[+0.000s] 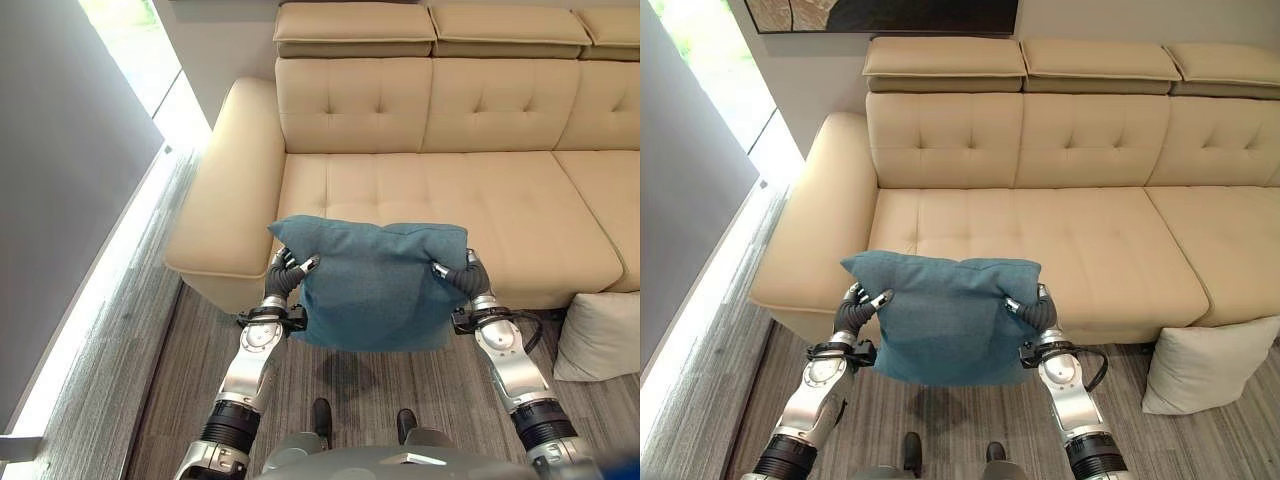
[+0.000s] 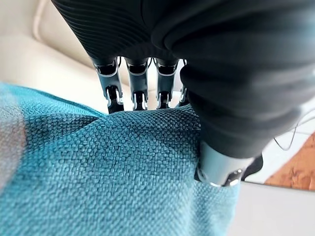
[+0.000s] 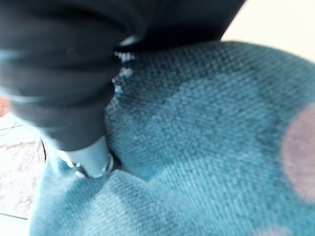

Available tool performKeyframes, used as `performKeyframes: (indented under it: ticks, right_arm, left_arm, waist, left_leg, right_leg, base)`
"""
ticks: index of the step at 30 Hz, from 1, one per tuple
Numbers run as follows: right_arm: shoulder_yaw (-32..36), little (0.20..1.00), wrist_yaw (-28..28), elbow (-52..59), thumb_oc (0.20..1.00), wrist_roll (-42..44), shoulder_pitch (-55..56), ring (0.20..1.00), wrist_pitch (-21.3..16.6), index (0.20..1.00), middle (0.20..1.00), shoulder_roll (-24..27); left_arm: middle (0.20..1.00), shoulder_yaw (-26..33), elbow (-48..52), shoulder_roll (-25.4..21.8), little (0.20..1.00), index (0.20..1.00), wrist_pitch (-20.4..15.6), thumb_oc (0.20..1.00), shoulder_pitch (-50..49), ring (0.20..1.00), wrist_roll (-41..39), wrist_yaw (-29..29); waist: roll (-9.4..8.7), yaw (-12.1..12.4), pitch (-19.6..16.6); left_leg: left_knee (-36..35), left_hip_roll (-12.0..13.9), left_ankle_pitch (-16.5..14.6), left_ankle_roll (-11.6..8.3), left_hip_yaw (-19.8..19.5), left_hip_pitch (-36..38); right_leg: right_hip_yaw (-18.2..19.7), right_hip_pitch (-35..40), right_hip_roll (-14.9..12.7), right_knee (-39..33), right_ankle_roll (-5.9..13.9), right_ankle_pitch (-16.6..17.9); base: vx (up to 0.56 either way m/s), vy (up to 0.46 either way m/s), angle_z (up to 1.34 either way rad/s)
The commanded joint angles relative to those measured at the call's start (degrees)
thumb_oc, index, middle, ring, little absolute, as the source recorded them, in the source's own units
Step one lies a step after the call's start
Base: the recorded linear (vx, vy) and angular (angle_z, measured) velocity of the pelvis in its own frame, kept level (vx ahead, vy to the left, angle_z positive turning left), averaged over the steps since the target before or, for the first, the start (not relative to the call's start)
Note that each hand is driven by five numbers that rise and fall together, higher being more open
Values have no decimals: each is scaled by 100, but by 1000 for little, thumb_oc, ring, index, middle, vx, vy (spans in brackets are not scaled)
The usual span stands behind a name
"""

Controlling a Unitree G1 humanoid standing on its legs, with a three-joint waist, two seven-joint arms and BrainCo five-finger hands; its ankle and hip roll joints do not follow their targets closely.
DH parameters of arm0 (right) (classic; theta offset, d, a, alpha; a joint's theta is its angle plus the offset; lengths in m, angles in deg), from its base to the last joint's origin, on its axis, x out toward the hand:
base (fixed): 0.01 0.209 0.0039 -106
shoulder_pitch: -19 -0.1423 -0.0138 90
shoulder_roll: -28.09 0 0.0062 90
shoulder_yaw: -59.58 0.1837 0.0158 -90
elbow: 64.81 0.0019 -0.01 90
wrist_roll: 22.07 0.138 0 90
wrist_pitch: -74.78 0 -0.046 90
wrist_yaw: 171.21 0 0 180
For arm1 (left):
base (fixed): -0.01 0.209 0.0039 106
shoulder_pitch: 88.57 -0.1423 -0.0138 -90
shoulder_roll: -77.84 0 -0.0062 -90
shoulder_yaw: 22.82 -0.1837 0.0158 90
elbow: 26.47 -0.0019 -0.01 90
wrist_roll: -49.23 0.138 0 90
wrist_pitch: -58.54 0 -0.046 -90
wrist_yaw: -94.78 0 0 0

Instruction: Pick up all the scattered cushions and arrange them neatly on the sofa.

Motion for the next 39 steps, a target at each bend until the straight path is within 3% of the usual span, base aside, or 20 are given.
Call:
performKeyframes:
  ticks: [1,2,4,5,11,15,16,18,20,25,30,33,38,39]
  right_arm:
    - [249,200,78,653,200,127,-426,200,-523,200,200,-100]
    - [248,200,79,654,200,127,-425,200,-523,200,200,-99]
    - [180,200,97,621,200,106,-468,200,-518,200,200,-87]
    - [144,200,123,630,200,120,-510,200,-516,200,200,-83]
    - [48,200,181,620,200,86,-580,200,-501,200,200,37]
    - [98,200,227,635,200,34,-526,200,-517,200,200,119]
    - [222,200,220,631,200,54,-354,200,-546,200,200,142]
    - [359,200,218,609,200,56,-177,200,-547,200,200,259]
    - [400,200,215,608,200,97,-111,200,-526,200,200,278]
    - [499,200,187,562,200,160,-107,200,-469,200,200,334]
    - [489,200,179,504,200,207,-107,200,-424,200,200,339]
    - [442,200,136,531,200,173,-107,200,-416,200,200,253]
    - [288,200,102,531,200,158,-259,200,-432,200,200,75]
    - [258,200,56,560,200,142,-324,200,-430,200,200,9]
  left_arm:
    - [200,203,682,14,200,200,-454,200,176,200,155,-105]
    - [200,203,683,15,200,200,-454,200,175,200,155,-104]
    - [200,161,703,52,200,200,-476,200,107,200,193,-103]
    - [200,138,683,65,200,200,-456,200,61,200,190,-81]
    - [200,72,659,103,200,200,-469,200,210,200,182,-10]
    - [200,62,665,169,200,200,-526,200,237,200,107,3]
    - [200,48,618,239,200,200,-529,200,275,200,46,3]
    - [200,40,608,254,200,200,-535,200,307,200,-3,-31]
    - [200,27,603,268,200,200,-530,200,298,200,-39,-33]
    - [200,44,509,291,200,200,-470,200,201,200,-53,-154]
    - [200,102,551,271,200,200,-424,200,140,200,-56,-155]
    - [200,143,637,250,200,200,-415,200,37,200,-9,-172]
    - [200,215,754,123,200,200,-426,200,23,200,17,-161]
    - [200,281,794,67,200,200,-428,200,-5,200,25,-160]
  waist:
    - [273,84,30]
    - [274,77,36]
    - [218,26,25]
    - [166,-12,34]
    - [132,-156,117]
    - [104,-198,-61]
    - [109,-296,-171]
    - [11,-365,-160]
    - [-65,-362,-161]
    - [-267,-225,-87]
    - [-284,-16,86]
    - [-199,29,-45]
    - [-184,197,-64]
    - [-155,239,-35]
  left_leg:
    - [-29,36,-218,-385,-404,523]
    - [-30,35,-221,-385,-411,531]
    - [-61,-58,-389,-326,-491,707]
    - [-61,-119,-534,-293,-529,834]
    - [-61,-127,-673,-299,-739,1186]
    - [-61,-13,-558,-418,-881,1217]
    - [-27,238,-310,-605,-917,1280]
    - [611,353,-208,-673,-930,993]
    - [806,389,-134,-679,-906,855]
    - [497,-35,-544,-480,-644,153]
    - [587,-137,-225,-511,-387,-605]
    - [219,-133,-265,-451,-406,-202]
    - [266,-124,-447,-329,-201,36]
    - [283,-131,-474,-278,-150,112]
  right_leg:
    - [-360,27,376,624,-41,1236]
    - [-366,34,374,631,-42,1227]
    - [-353,-55,411,-52,-169,1065]
    - [-408,-164,346,-750,-221,1047]
    - [-398,-269,388,-1229,-220,1245]
    - [-346,-89,476,-1187,-315,1160]
    - [-456,113,560,-1214,-469,925]
    - [-545,330,531,-1353,-580,882]
    - [-556,488,516,-1496,-622,872]
    - [-439,888,387,-1891,-626,831]
    - [-196,1253,465,-1949,-664,667]
    - [60,1290,436,-1660,-593,550]
    - [178,1181,332,-1195,-387,548]
    - [172,973,268,-726,-257,764]
  base:
    - [50,65,-45]
    - [142,52,-33]
    - [229,9,0]
    - [197,-15,-3]
    - [175,-53,18]
    - [198,-167,29]
    - [351,-376,40]
    - [237,-299,82]
    - [125,-134,36]
    - [147,-63,23]
    - [124,64,-12]
    - [266,251,-59]
    - [126,181,-69]
    - [154,237,-76]
